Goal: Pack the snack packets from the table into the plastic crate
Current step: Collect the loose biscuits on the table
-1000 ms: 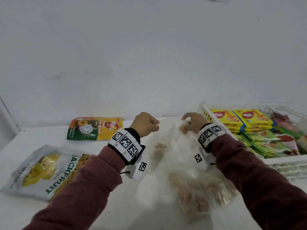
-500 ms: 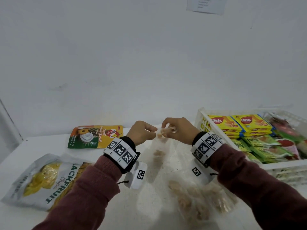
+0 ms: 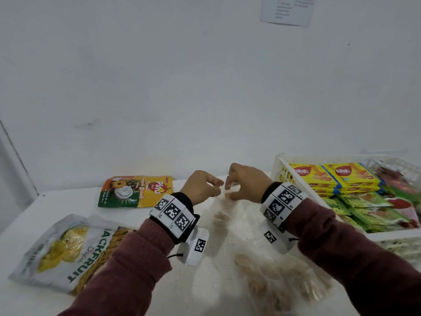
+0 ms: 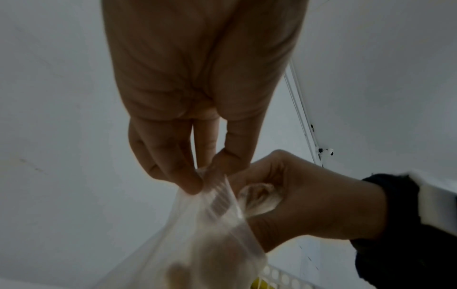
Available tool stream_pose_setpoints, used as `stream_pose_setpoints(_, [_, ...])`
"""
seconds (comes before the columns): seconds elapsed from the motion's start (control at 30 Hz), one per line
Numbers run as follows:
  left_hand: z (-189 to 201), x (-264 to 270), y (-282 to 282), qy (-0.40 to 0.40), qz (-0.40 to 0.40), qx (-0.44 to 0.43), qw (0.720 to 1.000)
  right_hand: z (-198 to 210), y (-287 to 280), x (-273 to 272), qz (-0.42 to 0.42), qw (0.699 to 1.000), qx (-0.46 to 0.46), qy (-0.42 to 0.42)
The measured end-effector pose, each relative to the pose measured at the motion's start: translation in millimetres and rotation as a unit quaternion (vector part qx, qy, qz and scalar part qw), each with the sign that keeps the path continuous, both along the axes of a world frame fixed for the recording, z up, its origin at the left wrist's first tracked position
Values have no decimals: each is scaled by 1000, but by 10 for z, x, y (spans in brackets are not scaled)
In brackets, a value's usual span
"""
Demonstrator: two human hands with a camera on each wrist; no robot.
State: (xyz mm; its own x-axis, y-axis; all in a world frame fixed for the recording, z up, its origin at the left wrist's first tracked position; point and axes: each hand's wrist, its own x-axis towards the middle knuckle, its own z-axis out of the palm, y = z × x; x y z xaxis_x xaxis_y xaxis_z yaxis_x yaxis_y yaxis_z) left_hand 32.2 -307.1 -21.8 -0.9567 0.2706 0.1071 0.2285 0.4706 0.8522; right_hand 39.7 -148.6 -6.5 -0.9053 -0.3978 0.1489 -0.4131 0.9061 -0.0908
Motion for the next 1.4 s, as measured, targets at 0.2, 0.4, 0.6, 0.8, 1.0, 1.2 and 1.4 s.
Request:
stream_pose_setpoints(0.2, [0, -54, -46, 14, 18, -4, 1000, 7, 1, -2, 19, 997, 70, -18])
stream_pose_setpoints(0.4, [-7, -112, -109, 15, 36, 12, 999, 2, -15, -87, 5, 903, -430, -15])
stream_pose_setpoints(0.6, [-39, -157, -118, -15, 60, 63, 996, -246, -145, -103, 6, 898, -439, -15])
stream_pose_setpoints(0.8, [-76, -196, -127, -13, 85, 77, 993, -362, -190, -78, -25, 973, -230, 21])
stream_pose_setpoints(1.0, [-83, -172, -89, -23, 66, 124, 990, -437, -183, -87, -40, 994, -95, -22])
stream_pose_setpoints(1.2, [-225, -107, -207, -94, -79, -38, 992, -298, -148, -117, -82, 955, -277, 69])
stream_pose_setpoints(1.4, [-404, -178, -165, -13, -102, 61, 993, -161, -142, -140, -73, 947, -306, 66])
